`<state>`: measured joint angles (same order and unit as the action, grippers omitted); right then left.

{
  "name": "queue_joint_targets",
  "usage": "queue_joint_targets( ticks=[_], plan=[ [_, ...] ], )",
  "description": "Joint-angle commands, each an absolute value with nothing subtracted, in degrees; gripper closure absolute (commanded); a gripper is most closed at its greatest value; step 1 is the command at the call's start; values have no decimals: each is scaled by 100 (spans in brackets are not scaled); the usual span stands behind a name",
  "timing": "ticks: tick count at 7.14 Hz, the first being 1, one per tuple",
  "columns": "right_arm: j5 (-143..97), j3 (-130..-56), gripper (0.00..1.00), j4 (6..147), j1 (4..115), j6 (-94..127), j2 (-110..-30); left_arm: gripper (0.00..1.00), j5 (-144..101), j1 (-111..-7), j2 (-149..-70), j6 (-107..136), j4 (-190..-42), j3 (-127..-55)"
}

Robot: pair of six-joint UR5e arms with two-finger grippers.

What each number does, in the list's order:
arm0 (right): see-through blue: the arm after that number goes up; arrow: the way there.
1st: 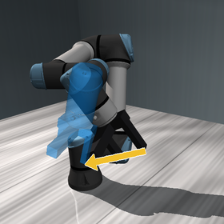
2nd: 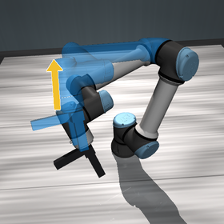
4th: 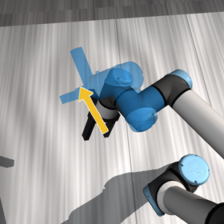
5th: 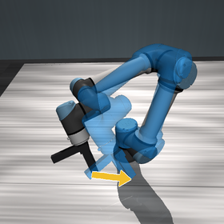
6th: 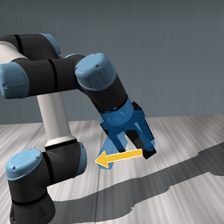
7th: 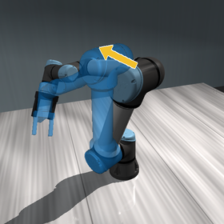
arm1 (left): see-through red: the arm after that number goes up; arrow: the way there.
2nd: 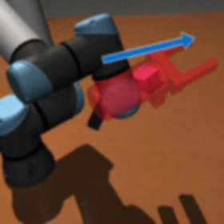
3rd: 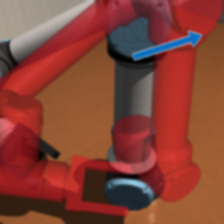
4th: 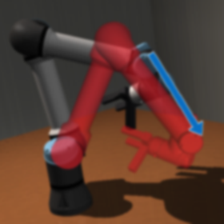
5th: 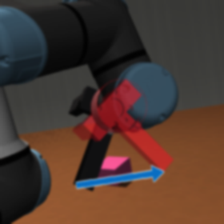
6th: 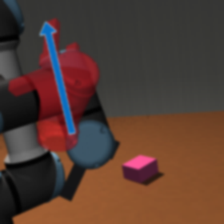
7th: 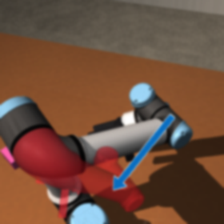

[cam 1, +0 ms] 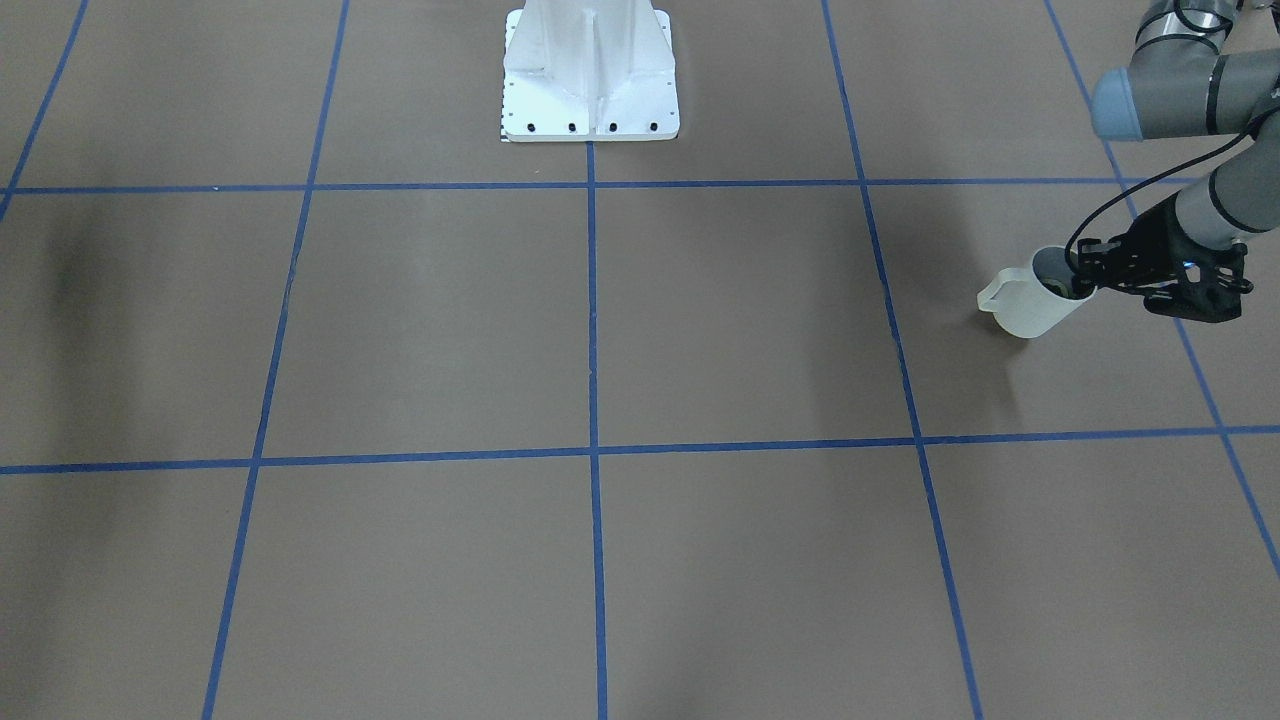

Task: Left arm hands cup to right arm to dump lemon

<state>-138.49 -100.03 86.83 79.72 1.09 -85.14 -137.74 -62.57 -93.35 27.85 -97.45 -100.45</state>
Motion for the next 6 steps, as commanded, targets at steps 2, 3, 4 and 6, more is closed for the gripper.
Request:
queue_joint_targets(
  ticks=[2, 3, 4, 6],
  plan=[
    [-13644, -9923, 0, 6241, 7106, 2960, -8482, 100, -13931, -6101, -11569, 4880, -8388, -9889],
    [-13005, -9923, 0, 5483, 6632, 3806, -8368, 100, -13913, -5839, -12097, 5435, -8341, -9548],
    [-12172, -9975, 0, 5119, 6192, 4545, -8106, 100, -13896, -5592, -12772, 5936, -8323, -9049],
    [-10764, -10185, 0, 5001, 5278, 5286, -7622, 100, -13896, -5293, -14092, 7157, -8367, -7951]
  ],
)
